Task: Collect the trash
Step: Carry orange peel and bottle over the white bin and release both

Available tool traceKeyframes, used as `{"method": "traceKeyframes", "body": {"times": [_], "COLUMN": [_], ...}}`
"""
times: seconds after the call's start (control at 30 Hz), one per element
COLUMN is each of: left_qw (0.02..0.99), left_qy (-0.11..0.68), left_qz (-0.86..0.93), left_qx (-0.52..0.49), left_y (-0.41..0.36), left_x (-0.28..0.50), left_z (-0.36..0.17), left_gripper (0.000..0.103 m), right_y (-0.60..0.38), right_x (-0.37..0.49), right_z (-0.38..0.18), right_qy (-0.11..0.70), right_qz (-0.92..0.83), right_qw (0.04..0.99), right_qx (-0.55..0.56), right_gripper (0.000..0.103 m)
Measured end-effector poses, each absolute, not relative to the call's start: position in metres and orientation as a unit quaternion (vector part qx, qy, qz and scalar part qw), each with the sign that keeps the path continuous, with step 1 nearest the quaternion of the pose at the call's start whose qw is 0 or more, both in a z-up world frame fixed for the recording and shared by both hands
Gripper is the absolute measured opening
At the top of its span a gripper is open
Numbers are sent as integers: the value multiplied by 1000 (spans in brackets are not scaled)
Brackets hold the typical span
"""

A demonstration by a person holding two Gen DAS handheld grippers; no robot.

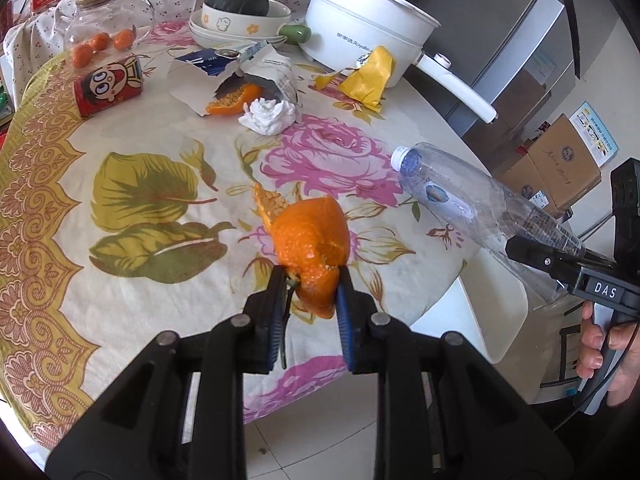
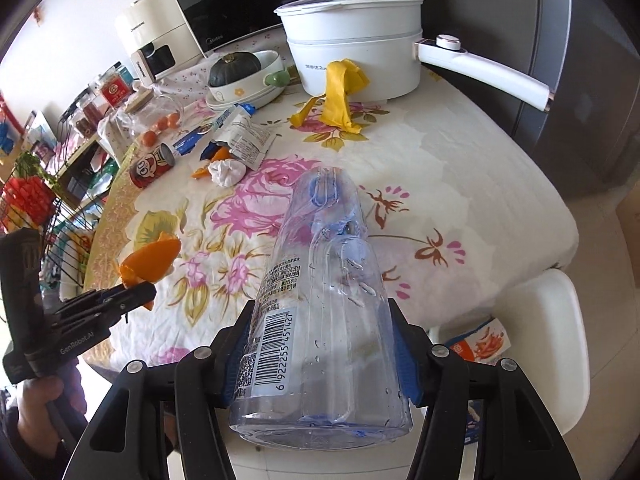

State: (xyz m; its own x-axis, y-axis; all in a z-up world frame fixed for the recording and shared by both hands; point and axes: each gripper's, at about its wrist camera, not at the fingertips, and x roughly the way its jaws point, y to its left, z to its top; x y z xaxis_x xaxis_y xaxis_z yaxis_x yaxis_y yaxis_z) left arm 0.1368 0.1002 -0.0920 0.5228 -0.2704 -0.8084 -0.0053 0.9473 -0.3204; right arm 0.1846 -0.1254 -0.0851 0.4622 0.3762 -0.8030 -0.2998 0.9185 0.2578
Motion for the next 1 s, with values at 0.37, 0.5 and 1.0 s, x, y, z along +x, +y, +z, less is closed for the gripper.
{"method": "traceKeyframes", "body": {"times": [0.37, 0.5, 1.0], "left_qw": [862, 860, 838], "left_qy": [478, 479, 500], "left_qz": [-111, -128, -216], "left_qx": [-130, -120, -43], "left_y": [66, 45, -80], "left_x": [134, 135, 135], "left_z": [-84, -85, -105], "left_gripper": [26, 26, 26], "right_y": [-185, -214, -346], "right_x": [149, 138, 97], "right_z": [-66, -71, -107], "right_qy": [451, 453, 479], "right_qz": [190, 173, 104], "right_qw": [870, 872, 864], "right_qx": [56, 66, 114], "right_gripper": [61, 61, 61]}}
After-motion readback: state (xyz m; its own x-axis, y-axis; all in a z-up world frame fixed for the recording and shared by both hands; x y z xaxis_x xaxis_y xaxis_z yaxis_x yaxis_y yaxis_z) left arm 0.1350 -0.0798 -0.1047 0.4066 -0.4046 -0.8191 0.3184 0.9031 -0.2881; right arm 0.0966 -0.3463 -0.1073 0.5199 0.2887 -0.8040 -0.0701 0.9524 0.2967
